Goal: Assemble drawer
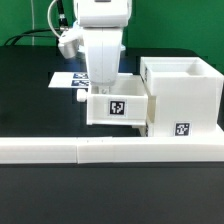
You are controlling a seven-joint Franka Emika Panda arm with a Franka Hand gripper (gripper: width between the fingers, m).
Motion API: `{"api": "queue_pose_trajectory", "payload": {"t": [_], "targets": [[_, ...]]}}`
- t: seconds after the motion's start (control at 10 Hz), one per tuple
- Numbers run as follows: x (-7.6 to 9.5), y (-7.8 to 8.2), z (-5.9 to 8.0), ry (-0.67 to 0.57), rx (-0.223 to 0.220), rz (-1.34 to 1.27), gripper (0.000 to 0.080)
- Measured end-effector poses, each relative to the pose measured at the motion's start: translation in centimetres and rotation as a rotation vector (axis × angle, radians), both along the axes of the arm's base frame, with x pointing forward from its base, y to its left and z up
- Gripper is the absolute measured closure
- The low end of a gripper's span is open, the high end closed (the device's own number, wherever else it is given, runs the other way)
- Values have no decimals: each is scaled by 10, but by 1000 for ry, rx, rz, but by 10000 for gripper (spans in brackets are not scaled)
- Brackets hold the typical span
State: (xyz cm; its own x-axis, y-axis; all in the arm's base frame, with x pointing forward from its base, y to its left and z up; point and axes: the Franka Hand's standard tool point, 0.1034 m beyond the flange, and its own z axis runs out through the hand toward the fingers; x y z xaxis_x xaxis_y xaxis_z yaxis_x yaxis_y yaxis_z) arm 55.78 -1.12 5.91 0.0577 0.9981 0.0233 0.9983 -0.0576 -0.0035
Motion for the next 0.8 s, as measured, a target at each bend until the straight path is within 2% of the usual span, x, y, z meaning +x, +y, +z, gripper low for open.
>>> {"api": "queue_pose_trajectory", "payload": {"t": [0.8], "targets": [[-3, 5, -1, 8, -5, 23, 757]]}}
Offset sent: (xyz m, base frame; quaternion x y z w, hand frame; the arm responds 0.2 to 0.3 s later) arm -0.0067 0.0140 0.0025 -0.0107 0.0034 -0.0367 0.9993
